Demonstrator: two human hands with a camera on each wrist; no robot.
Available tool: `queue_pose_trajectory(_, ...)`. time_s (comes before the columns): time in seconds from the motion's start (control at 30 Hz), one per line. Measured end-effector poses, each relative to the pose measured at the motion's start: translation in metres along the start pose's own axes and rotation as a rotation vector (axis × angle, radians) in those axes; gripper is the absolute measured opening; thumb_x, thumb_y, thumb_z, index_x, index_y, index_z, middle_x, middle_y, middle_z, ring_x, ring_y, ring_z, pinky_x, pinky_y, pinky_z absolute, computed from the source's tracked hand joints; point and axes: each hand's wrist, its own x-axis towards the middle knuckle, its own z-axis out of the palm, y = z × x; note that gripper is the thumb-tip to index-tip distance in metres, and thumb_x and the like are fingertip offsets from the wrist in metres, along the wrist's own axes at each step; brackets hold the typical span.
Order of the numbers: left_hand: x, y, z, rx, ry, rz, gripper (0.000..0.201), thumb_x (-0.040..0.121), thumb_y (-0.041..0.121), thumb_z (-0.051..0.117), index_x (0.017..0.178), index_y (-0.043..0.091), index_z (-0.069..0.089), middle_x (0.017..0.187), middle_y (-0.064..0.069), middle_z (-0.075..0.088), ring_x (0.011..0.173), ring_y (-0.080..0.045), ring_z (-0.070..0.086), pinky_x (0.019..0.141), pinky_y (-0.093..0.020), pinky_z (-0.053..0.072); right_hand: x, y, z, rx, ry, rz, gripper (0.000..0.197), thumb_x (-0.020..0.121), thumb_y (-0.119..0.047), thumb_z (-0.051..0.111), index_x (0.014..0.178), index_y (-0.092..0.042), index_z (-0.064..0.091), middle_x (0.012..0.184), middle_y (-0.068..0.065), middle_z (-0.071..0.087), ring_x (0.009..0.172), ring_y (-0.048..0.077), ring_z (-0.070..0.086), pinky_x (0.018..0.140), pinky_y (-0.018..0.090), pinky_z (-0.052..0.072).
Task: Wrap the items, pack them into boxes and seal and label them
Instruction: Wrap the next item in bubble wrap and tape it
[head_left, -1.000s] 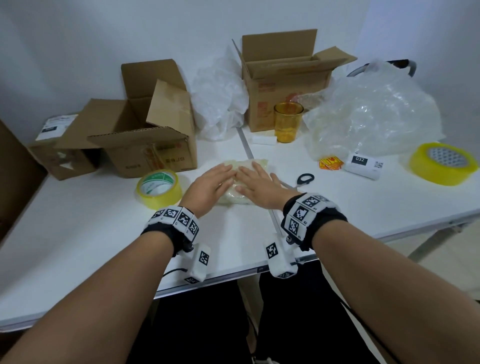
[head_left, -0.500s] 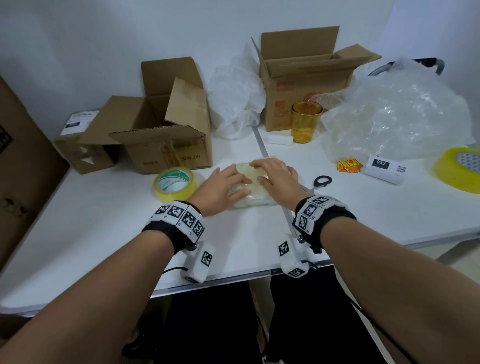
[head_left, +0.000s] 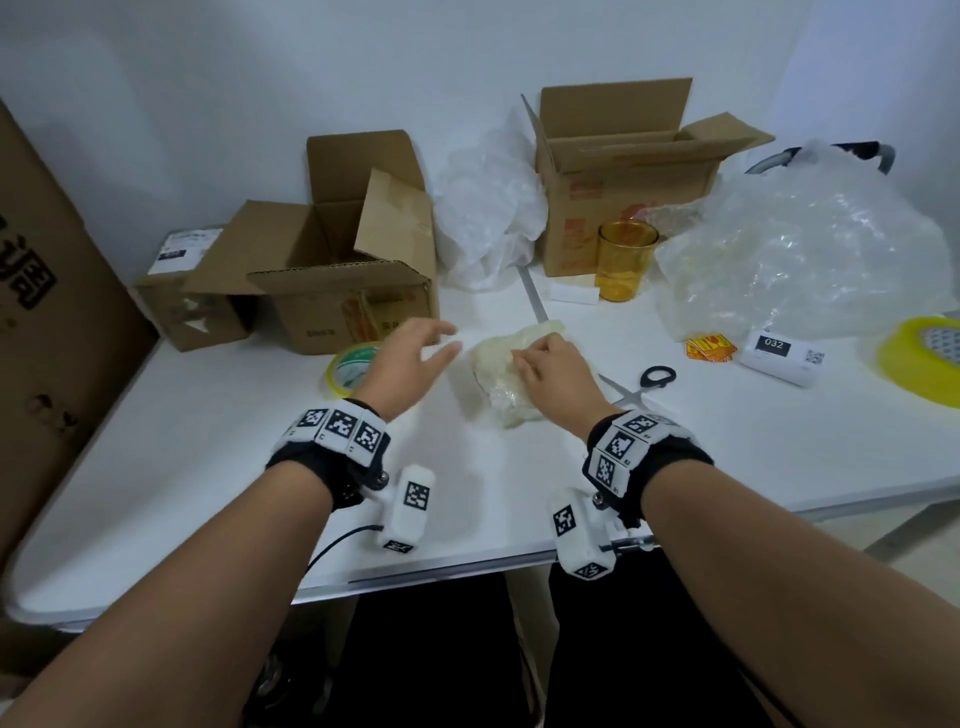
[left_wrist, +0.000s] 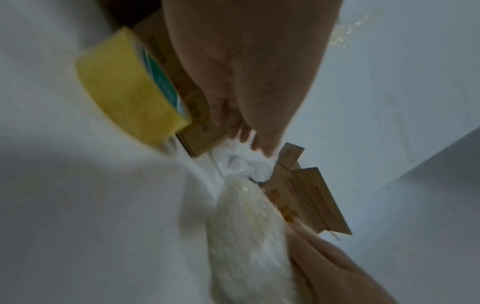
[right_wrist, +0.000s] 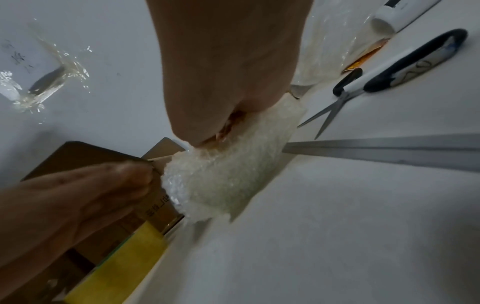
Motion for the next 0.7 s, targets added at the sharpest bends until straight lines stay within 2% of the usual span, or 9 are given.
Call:
queue_pose_trajectory(0.07, 0.000, -0.013, -0.014, 0.295, 0.008, -0.204, 0.044, 0.094, 0.040, 0.061, 0.126, 0.012, 0.054, 0.130, -0.009, 0.050, 0.122, -0.028, 0.048, 0.103, -0.037, 0.038, 0.001, 0.000, 0.001, -0.005, -0.028, 0.026, 0.034, 0.100, -0.019, 0.045, 0.128, -0.011, 0.062, 0.118, 0.012, 0.051, 0.113, 0.027, 0.046, 0.102, 0.031, 0.034)
queue_pose_trajectory(0.13, -0.007, -0.022, -0.018, 0.476, -0.113, -0.332, 0.053, 0.091, 0.041, 0.063, 0.129, 0.007, 0.050, 0.133, -0.014, 0.049, 0.124, -0.033, 0.046, 0.105, -0.039, 0.038, 0.005, -0.001, -0.002, 0.036, -0.076, 0.073, 0.034, 0.098, -0.016, 0.049, 0.130, -0.012, 0.059, 0.123, 0.011, 0.049, 0.115, 0.026, 0.047, 0.105, 0.032, 0.034)
queue_pose_trajectory(0.23, -0.017, -0.026, -0.017, 0.569, -0.189, -0.304, 0.029, 0.091, 0.022, 0.057, 0.117, 0.009, 0.058, 0.122, -0.012, 0.061, 0.112, -0.032, 0.055, 0.090, -0.037, 0.045, 0.009, -0.007, -0.009, 0.156, -0.107, 0.130, 0.031, 0.092, -0.007, 0.055, 0.122, -0.013, 0.059, 0.124, 0.009, 0.050, 0.103, 0.015, 0.052, 0.097, 0.026, 0.040)
queue_pose_trajectory(0.3, -0.022, -0.023, -0.019, 0.497, -0.151, -0.262, 0.013, 0.089, 0.014, 0.058, 0.101, 0.009, 0.059, 0.109, -0.011, 0.063, 0.104, -0.032, 0.057, 0.081, -0.034, 0.044, 0.009, -0.011, -0.012, 0.237, -0.104, 0.159, 0.032, 0.089, 0.001, 0.048, 0.115, -0.013, 0.061, 0.122, 0.007, 0.052, 0.102, 0.011, 0.051, 0.089, 0.018, 0.038)
queue_pose_trajectory(0.37, -0.026, -0.021, -0.022, 0.285, -0.104, -0.200, 0.011, 0.088, 0.014, 0.064, 0.098, 0.012, 0.060, 0.101, -0.007, 0.062, 0.099, -0.028, 0.057, 0.078, -0.030, 0.045, 0.010, -0.012, -0.014, 0.304, -0.104, 0.200, 0.035, 0.087, 0.002, 0.043, 0.110, -0.015, 0.063, 0.119, 0.004, 0.054, 0.105, 0.013, 0.052, 0.086, 0.018, 0.037)
queue_pose_trajectory(0.43, -0.033, -0.015, -0.027, 0.053, -0.070, -0.085, 0.012, 0.087, 0.010, 0.069, 0.092, 0.014, 0.059, 0.090, 0.002, 0.061, 0.089, -0.017, 0.056, 0.071, -0.014, 0.041, 0.010, -0.011, -0.016, 0.399, -0.111, 0.260, 0.029, 0.087, -0.001, 0.048, 0.106, -0.018, 0.061, 0.111, 0.000, 0.055, 0.101, 0.014, 0.053, 0.079, 0.020, 0.041)
queue_pose_trajectory(0.53, -0.038, -0.001, -0.030, -0.081, -0.042, 0.090, 0.019, 0.085, 0.009, 0.073, 0.087, 0.017, 0.056, 0.083, 0.013, 0.055, 0.080, 0.001, 0.050, 0.071, -0.007, 0.036, 0.006, -0.015, -0.027, 0.613, -0.156, 0.304, 0.015, 0.094, -0.019, 0.055, 0.109, -0.020, 0.053, 0.097, 0.000, 0.059, 0.093, 0.016, 0.059, 0.083, 0.027, 0.044)
queue_pose_trajectory(0.6, -0.037, 0.007, -0.028, -0.120, -0.014, 0.165, 0.022, 0.085, 0.008, 0.073, 0.084, 0.018, 0.054, 0.081, 0.014, 0.054, 0.078, 0.005, 0.049, 0.072, -0.008, 0.036, 0.003, -0.024, -0.038, 0.705, -0.205, 0.299, 0.032, 0.100, -0.043, 0.045, 0.124, -0.022, 0.049, 0.107, 0.004, 0.060, 0.090, 0.014, 0.061, 0.082, 0.026, 0.044)
queue_pose_trajectory(0.7, -0.031, 0.021, -0.021, -0.136, -0.012, 0.229, 0.023, 0.084, 0.007, 0.074, 0.083, 0.019, 0.055, 0.083, 0.012, 0.057, 0.078, 0.006, 0.050, 0.072, -0.007, 0.036, 0.002, -0.032, -0.048, 0.804, -0.266, 0.265, 0.057, 0.097, -0.065, 0.024, 0.140, -0.032, 0.042, 0.124, 0.004, 0.056, 0.104, 0.017, 0.057, 0.080, 0.024, 0.041)
